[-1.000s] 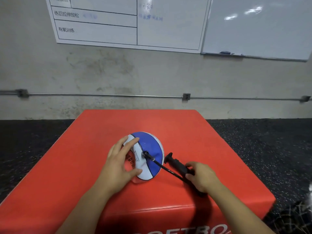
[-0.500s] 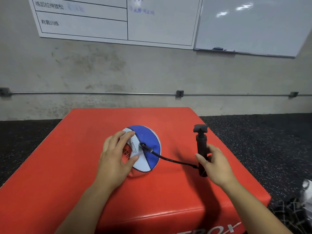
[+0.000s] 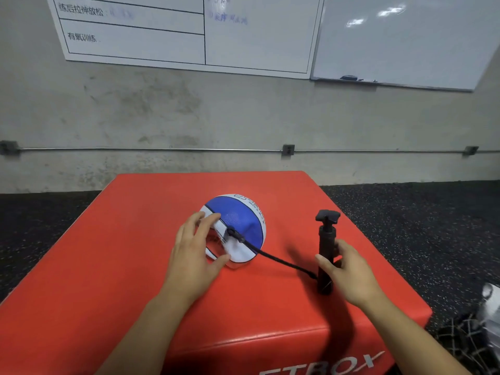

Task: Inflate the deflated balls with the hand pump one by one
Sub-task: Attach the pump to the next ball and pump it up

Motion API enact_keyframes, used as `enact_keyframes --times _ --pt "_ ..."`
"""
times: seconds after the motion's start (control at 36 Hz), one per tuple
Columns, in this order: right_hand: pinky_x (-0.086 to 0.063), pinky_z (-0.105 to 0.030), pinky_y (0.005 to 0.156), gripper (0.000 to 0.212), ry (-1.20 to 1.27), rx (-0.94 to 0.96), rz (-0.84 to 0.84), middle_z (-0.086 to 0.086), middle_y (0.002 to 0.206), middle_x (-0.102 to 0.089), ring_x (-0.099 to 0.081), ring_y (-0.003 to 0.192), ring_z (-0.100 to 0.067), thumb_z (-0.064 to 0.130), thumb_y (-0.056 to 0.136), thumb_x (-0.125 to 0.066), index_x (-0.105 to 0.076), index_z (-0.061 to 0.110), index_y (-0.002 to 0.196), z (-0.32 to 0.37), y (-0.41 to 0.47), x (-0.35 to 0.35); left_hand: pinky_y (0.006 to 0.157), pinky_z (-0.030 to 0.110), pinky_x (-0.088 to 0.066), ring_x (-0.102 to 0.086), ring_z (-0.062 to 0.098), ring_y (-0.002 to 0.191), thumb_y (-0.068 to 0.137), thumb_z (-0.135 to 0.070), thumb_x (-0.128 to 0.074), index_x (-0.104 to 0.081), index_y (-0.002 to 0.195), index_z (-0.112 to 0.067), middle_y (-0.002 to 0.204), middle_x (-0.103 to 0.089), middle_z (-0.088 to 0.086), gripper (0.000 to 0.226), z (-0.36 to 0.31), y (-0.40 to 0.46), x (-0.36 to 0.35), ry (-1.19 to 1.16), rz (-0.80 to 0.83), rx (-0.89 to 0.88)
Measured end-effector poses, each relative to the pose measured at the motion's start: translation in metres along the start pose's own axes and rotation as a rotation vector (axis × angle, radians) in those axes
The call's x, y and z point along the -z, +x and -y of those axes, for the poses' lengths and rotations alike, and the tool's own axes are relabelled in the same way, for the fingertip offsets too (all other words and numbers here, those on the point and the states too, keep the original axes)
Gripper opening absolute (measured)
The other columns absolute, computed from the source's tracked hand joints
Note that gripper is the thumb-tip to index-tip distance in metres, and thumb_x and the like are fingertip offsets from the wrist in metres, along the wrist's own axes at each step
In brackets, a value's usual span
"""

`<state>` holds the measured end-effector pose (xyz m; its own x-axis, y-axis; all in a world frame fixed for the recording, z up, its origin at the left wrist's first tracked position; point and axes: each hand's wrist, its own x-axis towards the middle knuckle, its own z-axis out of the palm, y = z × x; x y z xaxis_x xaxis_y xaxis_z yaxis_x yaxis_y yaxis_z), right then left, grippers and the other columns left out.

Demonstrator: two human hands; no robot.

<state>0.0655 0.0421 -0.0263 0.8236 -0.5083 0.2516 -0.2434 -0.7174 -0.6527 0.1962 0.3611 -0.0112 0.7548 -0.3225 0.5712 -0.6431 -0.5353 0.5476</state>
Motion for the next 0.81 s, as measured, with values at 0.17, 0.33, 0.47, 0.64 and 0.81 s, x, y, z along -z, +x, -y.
enact_keyframes --times 0.17,0.33,0.47,0.64,0.81 --pt "-0.053 -0.043 0.083 0.024 0.032 -0.004 0.009 0.008 0.101 -0.068 -0.066 0.081 -0.016 0.035 0.09 -0.079 -0.062 0.029 0.106 0.001 -0.008 0.006 0.118 0.02 -0.02 -0.037 0.015 0.147 0.075 -0.018 -0.091 -0.045 0.156 -0.026 0.161 -0.038 -0.01 0.093 0.004 -0.004 0.005 0.003 0.092 -0.049" --pt "-0.052 -0.04 0.077 0.018 0.11 -0.01 0.0 0.008 0.098 -0.069 -0.066 0.076 -0.017 0.034 0.091 -0.079 -0.063 0.031 0.1 0.006 -0.026 0.013 0.122 0.023 -0.021 -0.038 0.014 0.148 0.077 -0.016 -0.089 -0.046 0.155 -0.022 0.16 -0.04 -0.012 0.089 0.003 -0.009 0.003 -0.052 0.079 -0.056" --pt "-0.044 -0.027 0.067 0.018 0.134 0.001 0.073 0.009 0.095 -0.069 -0.059 0.061 -0.004 0.029 0.092 -0.079 -0.063 0.029 0.1 0.02 -0.036 0.018 0.115 0.037 -0.039 -0.048 0.016 0.137 0.079 -0.028 -0.077 -0.054 0.146 -0.024 0.146 -0.053 -0.009 0.07 -0.027 -0.015 -0.001 -0.14 -0.004 -0.08" --pt "-0.044 -0.024 0.059 0.017 0.2 0.005 0.145 0.003 0.093 -0.068 -0.062 0.056 -0.009 0.025 0.093 -0.078 -0.064 0.026 0.102 0.023 -0.038 0.018 0.105 0.04 -0.044 -0.054 0.019 0.119 0.081 -0.018 -0.085 -0.06 0.134 -0.026 0.13 -0.054 -0.007 0.059 -0.077 -0.014 -0.019 -0.14 -0.139 -0.17" --pt "-0.046 -0.025 0.053 0.017 0.359 0.023 0.158 -0.001 0.084 -0.064 -0.058 0.052 -0.011 0.017 0.094 -0.078 -0.063 0.012 0.1 0.014 -0.034 0.011 0.106 0.028 -0.046 -0.056 0.008 0.128 0.092 -0.03 -0.078 -0.056 0.143 -0.036 0.134 -0.058 -0.022 0.055 -0.104 -0.014 -0.056 -0.352 0.132 -0.195"
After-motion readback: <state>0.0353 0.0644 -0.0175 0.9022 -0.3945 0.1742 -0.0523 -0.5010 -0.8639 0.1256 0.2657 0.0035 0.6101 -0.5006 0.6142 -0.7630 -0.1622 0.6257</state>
